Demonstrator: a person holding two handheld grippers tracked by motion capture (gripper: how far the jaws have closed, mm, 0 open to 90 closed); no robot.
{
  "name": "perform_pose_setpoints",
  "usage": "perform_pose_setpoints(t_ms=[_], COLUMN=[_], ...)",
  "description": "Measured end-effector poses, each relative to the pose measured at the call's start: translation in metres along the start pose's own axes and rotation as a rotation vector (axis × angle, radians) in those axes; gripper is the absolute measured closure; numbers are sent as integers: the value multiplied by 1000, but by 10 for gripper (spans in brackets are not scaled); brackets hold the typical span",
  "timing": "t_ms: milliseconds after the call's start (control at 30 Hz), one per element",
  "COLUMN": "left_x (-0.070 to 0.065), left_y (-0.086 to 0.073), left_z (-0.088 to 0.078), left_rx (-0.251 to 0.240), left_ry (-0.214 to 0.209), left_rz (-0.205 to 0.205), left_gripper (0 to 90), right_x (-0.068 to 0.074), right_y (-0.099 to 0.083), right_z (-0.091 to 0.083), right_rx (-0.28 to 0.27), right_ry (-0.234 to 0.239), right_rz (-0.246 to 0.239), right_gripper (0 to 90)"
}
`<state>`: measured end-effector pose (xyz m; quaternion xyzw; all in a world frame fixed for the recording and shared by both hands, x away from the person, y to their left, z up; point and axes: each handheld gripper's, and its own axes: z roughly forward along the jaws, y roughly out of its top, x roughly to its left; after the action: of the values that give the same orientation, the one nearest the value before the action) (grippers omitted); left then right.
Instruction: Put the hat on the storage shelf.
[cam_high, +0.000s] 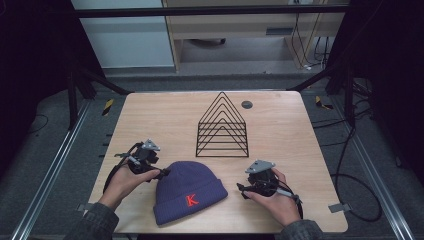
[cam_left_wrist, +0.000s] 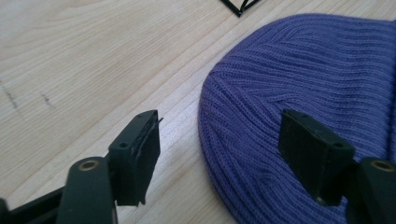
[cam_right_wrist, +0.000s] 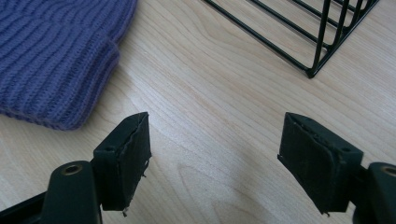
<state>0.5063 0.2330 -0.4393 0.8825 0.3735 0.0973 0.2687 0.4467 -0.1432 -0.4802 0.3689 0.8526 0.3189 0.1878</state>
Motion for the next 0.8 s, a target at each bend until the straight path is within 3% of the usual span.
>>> perform_pose_setpoints(t_ms=[467, 800], left_x=[0, -4], left_y=[1, 4], left_z=[27, 31], left_rx=[111, 133], left_ry=[-10, -37], left_rz=[-1, 4], left_gripper=[427, 576], right_x=[4, 3], right_y=[-1, -1], right_z=[5, 4], right_rx=[37, 37], right_ry=[6, 8], right_rz=[-13, -11], right_gripper=[226, 222])
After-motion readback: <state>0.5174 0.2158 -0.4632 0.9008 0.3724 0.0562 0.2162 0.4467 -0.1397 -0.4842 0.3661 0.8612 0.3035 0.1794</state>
